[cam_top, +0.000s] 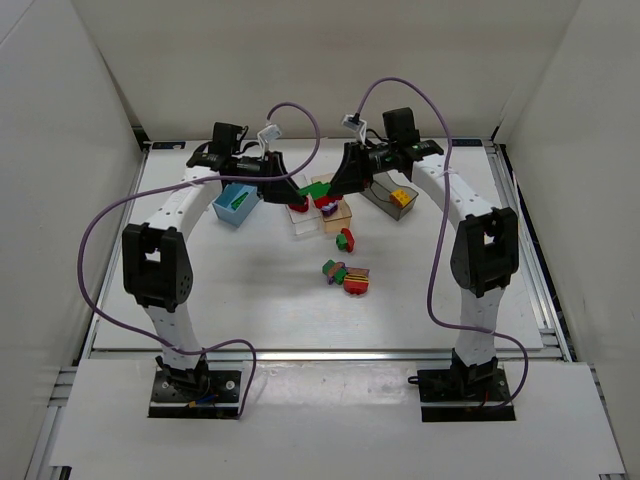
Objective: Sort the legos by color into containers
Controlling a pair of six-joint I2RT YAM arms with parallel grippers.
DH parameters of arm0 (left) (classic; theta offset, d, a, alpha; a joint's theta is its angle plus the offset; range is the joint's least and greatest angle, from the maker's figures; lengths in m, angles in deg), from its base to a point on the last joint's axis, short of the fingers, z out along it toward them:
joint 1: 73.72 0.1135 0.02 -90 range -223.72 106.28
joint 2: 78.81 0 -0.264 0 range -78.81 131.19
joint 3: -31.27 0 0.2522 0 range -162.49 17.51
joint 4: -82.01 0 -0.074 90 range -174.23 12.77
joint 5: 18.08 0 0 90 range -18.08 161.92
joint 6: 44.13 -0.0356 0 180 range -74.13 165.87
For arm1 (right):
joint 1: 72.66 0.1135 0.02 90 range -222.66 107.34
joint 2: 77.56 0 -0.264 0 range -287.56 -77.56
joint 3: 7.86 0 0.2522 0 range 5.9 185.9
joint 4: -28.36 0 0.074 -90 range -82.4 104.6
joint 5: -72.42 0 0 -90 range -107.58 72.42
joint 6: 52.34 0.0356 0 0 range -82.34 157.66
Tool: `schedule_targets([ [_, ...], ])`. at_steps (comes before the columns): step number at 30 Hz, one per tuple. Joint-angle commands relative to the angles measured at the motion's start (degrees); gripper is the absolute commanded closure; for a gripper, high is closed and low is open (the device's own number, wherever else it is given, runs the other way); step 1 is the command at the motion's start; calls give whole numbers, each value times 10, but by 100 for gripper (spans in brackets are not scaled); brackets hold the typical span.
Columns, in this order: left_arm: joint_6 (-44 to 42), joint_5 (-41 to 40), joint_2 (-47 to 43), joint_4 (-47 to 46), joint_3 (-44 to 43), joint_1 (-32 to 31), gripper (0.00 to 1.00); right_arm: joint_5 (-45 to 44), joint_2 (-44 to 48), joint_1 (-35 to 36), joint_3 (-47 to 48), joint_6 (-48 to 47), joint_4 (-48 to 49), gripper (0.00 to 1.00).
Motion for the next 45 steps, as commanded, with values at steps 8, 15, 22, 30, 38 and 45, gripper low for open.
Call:
schedule_targets([
  [8, -11, 65, -1, -12, -37, 5, 90, -19, 17, 9, 3, -76, -87, 90],
  [15, -12, 66, -10, -12, -22, 5, 90, -22, 12, 12, 14, -60, -82, 49],
  [22, -11, 68, -6, -12, -27, 5, 90, -25, 7, 12, 18, -62, -82, 56],
  [30, -13, 61, -2, -10, -38, 9, 90, -15, 9, 26, 33, -143, -130, 100],
  [38, -8, 44, 32, -11, -110, 37, 90, -42, 38, 31, -17, -214, -190, 100],
  [45, 7, 31, 50, -12, -152, 47, 90, -49, 37, 24, -10, -228, -203, 100],
])
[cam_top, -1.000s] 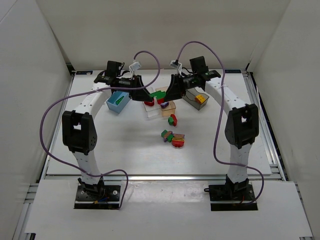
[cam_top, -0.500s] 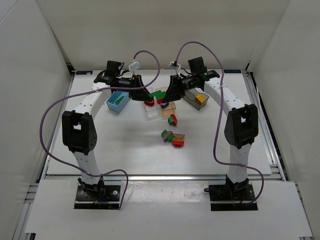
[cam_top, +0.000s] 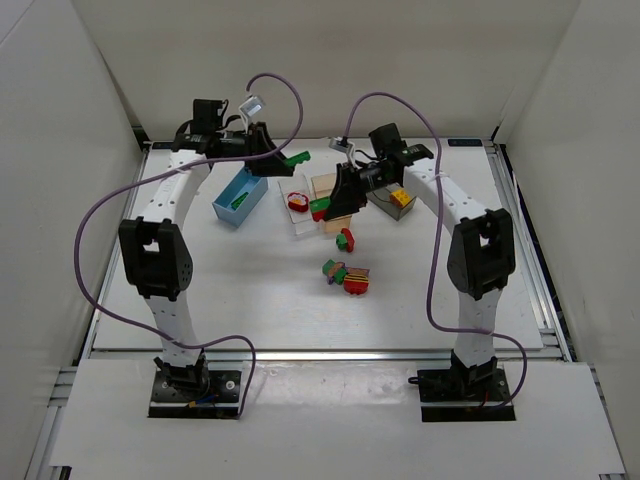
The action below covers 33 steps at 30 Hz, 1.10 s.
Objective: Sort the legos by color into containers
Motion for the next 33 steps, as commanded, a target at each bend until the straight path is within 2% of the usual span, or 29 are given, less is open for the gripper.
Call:
schedule_targets([
  [1, 3, 6, -11, -5, -8, 4, 90, -12, 31, -9, 8, -24, -16, 100],
  [3, -6, -14, -19, -6, 38, 7, 90, -23, 31, -19, 13, -27, -14, 100],
  [4, -7, -66, -27, -6, 51, 8, 90, -46, 31, -29, 20, -31, -17, 100],
  [6, -5, -121, -32, -6, 78, 3, 90, -76, 39, -54, 21, -46, -28, 100],
  [8, 17, -220, -27, -6, 78, -9, 90, -117, 53, -73, -4, -37, -16, 100],
  [10, 30, -261, -18, -6, 64, -28, 90, -144, 78, -99, -25, -26, -3, 100],
  [11, 58, -318, -9, -25, 60, -30, 90, -161, 87, -105, -47, -27, -3, 100],
  [13, 130, -375, -6, -49, 72, -24, 90, -181, 113, -123, -64, -35, -1, 100],
  [14, 136, -442, -9, -63, 83, -19, 90, -187, 123, -129, -82, -36, 2, 100],
  [16, 143, -513, -13, -69, 87, -3, 90, -189, 138, -143, -90, -39, 2, 100],
  [17, 141, -577, -14, -64, 87, 3, 90, -190, 143, -147, -98, -38, 2, 100],
  [20, 107, -675, -5, -23, 64, 14, 90, -197, 148, -151, -103, -45, 4, 100],
  [27, 70, -738, -8, 1, 77, 31, 90, -190, 128, -149, -78, -38, 14, 100],
  [33, 46, -716, 12, 30, 73, 36, 90, -189, 102, -144, -54, -34, 14, 100],
])
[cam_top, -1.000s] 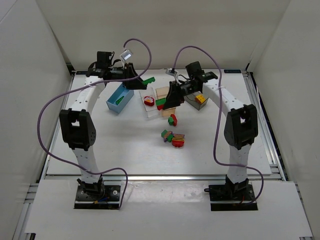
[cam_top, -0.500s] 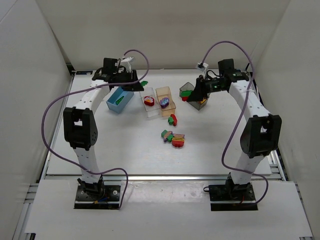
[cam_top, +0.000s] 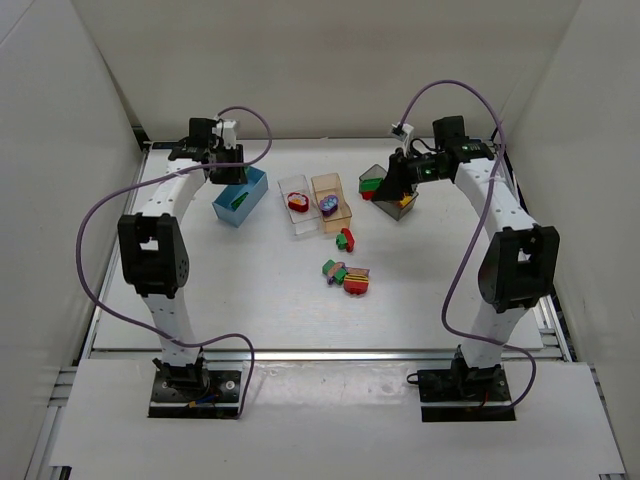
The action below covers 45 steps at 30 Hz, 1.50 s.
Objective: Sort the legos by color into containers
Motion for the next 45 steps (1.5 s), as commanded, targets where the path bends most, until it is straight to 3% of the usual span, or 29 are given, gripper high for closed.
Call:
schedule_targets([
  [1, -24, 5, 7, 26, -3, 2, 90, 3, -13, 6, 35, -2, 12, 100],
  [8, -18, 7, 26, 45, -8, 16, 81, 4, -24, 11, 46, 2, 10, 100],
  [16, -27, 42, 35, 51, -32, 21, 22, 2, -31, 23, 52, -16, 3, 100],
  [22, -6, 200, -23, -4, -21, 32, 18, 12, -44, 37, 66, -53, -17, 100],
  [25, -3, 379, -34, -15, -48, 33, 27, 41, -60, 42, 84, -78, -43, 100],
  [27, 28, 519, -21, -13, -65, 33, 27, 70, -71, 49, 107, -109, -58, 100],
  [30, 48, 662, 13, -11, -101, 26, 22, 101, -93, 63, 142, -154, -101, 100],
  [33, 68, 737, 33, -11, -118, 11, 20, 123, -109, 77, 170, -200, -135, 100],
  [37, 71, 758, 41, -12, -124, -7, 19, 148, -127, 97, 196, -221, -159, 100],
  [45, 20, 725, 9, -6, -86, -39, 21, 172, -154, 146, 234, -179, -134, 100],
])
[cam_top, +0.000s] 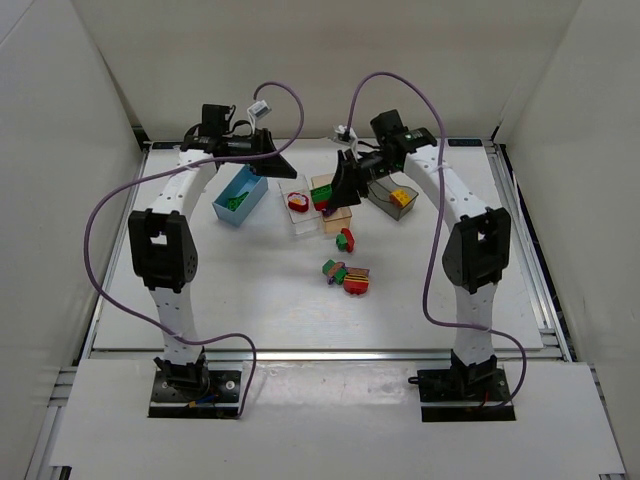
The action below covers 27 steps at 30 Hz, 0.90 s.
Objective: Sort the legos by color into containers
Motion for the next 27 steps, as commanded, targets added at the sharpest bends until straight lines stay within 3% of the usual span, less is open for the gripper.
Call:
schedule_targets([
  [1, -48, 16, -39, 5, 19, -14, 20, 39, -14, 17, 38, 17, 9, 100],
  [11, -85, 4, -53, 16, 33, -35, 21, 76, -44, 19, 40, 137, 87, 100],
  [21, -185, -42, -51, 127, 1, -80, 21, 92, -67, 13, 53, 185, 119, 100],
  [25, -217, -48, -46, 162, -13, -95, 25, 93, -70, 13, 59, 189, 124, 100],
  [27, -218, -51, -43, 166, -14, -99, 33, 93, -70, 13, 60, 189, 126, 100],
])
